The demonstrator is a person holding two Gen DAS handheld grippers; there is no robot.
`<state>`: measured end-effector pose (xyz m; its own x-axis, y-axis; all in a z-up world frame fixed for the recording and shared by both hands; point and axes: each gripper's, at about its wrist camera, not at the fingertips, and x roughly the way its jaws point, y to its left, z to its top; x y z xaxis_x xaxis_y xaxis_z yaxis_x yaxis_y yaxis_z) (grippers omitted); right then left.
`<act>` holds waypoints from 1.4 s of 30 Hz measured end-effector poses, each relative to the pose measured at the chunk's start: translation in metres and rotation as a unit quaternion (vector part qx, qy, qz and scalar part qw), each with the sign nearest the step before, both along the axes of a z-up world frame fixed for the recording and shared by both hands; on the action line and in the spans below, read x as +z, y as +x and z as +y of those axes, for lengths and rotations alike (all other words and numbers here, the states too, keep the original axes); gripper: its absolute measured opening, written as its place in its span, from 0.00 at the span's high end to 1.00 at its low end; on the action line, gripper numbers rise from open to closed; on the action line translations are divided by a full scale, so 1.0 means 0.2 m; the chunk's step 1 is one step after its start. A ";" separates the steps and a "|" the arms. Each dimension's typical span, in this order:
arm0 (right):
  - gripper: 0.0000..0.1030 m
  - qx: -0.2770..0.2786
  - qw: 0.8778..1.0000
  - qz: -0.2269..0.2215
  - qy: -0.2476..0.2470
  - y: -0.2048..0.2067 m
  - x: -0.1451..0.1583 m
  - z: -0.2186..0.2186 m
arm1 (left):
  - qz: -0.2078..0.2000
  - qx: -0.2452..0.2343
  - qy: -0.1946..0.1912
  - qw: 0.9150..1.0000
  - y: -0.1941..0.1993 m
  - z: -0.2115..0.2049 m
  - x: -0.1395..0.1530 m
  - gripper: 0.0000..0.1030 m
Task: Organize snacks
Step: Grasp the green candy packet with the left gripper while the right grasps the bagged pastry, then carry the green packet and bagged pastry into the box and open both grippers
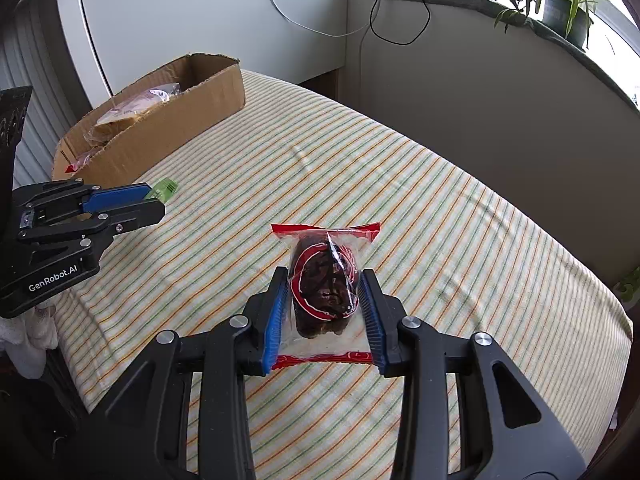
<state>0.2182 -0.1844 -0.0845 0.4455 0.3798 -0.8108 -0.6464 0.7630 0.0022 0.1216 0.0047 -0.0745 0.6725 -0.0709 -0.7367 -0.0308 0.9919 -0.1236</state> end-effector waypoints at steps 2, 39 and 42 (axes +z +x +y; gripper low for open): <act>0.64 0.000 1.000 -0.005 0.001 -0.03 0.03 0.00 | -0.007 -0.001 -0.004 1.000 -0.01 0.01 0.03 0.81; 0.64 0.038 0.998 -0.054 0.019 -0.18 0.42 0.80 | -0.095 0.062 -0.046 0.992 -0.28 0.67 0.28 0.81; 0.64 0.043 0.997 -0.054 0.020 -0.17 0.42 0.88 | -0.095 0.068 -0.046 0.992 -0.28 0.73 0.28 0.81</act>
